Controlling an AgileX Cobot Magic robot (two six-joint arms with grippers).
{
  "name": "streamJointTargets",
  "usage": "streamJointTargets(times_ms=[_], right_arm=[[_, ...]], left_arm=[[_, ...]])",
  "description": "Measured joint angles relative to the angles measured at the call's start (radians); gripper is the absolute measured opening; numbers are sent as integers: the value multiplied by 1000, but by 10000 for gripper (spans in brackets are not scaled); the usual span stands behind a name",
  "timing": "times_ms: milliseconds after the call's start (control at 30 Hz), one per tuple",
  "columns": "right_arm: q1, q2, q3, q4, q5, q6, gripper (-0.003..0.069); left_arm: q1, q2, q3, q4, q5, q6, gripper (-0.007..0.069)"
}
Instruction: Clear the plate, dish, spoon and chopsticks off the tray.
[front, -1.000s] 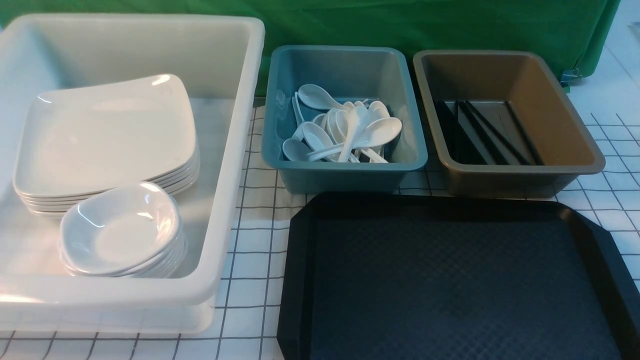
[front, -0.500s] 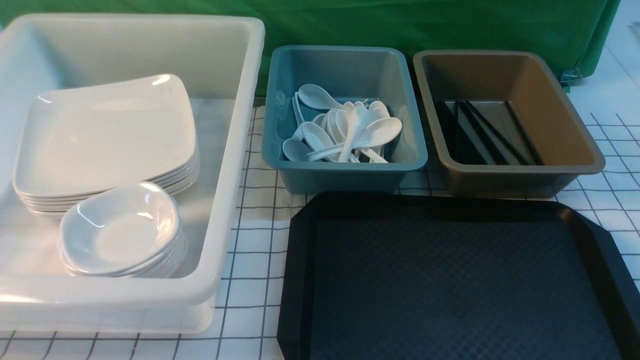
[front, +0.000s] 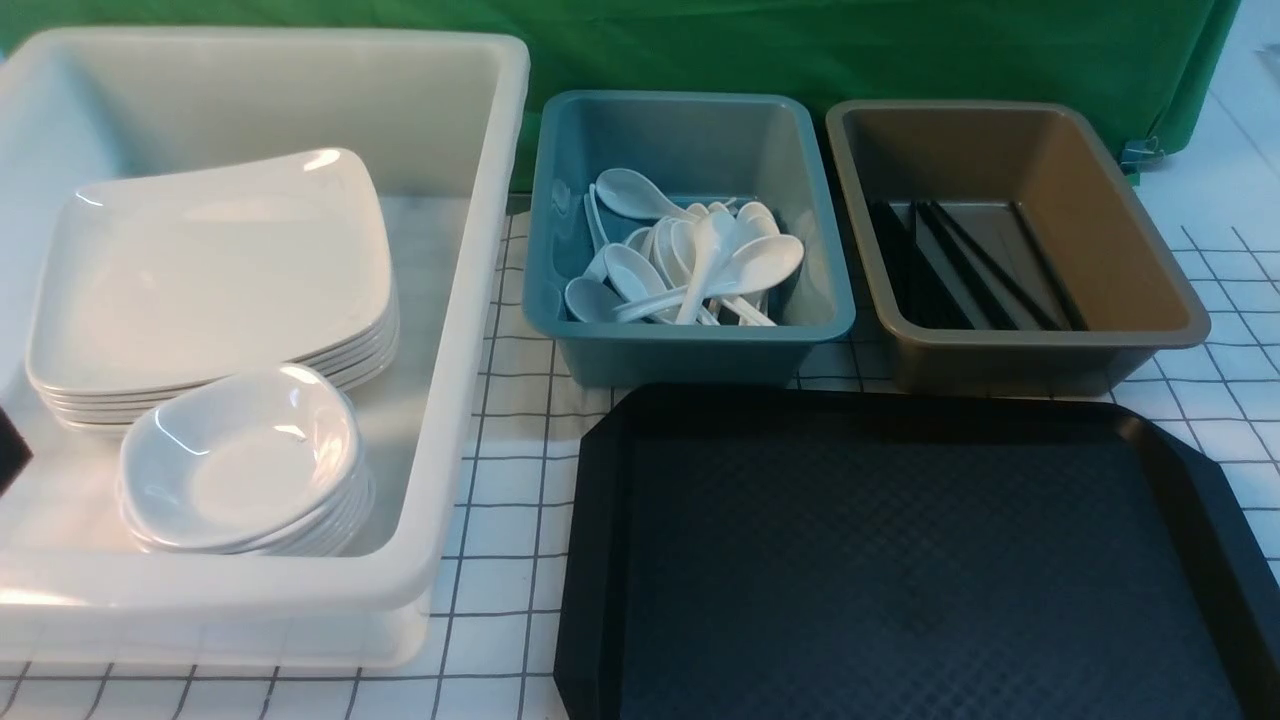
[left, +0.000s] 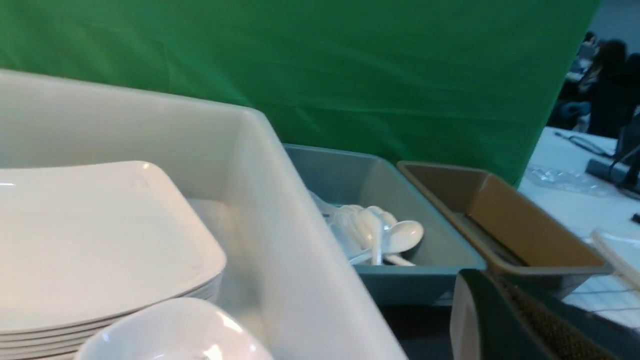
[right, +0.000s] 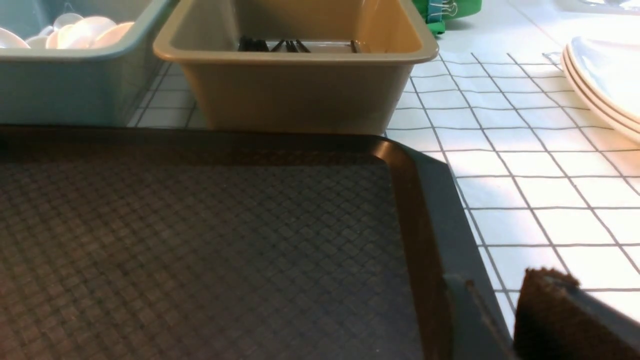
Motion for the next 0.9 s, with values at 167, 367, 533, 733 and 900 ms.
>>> streamJointTargets(times_ms=[167, 367, 533, 733, 900], right_arm=[[0, 0, 0, 0, 0, 0, 240], [0, 0, 0, 0, 0, 1, 240], [0, 0, 0, 0, 0, 1, 240], [0, 0, 0, 0, 0, 1, 240], [0, 0, 0, 0, 0, 1, 240]], left_arm=[[0, 0, 34, 110, 0, -7, 5], [2, -18, 166, 207, -59, -24, 5], [77, -129, 314, 290, -143, -122, 5], [245, -236, 463, 322, -164, -143, 5], [271, -241, 489, 333, -181, -147, 5]])
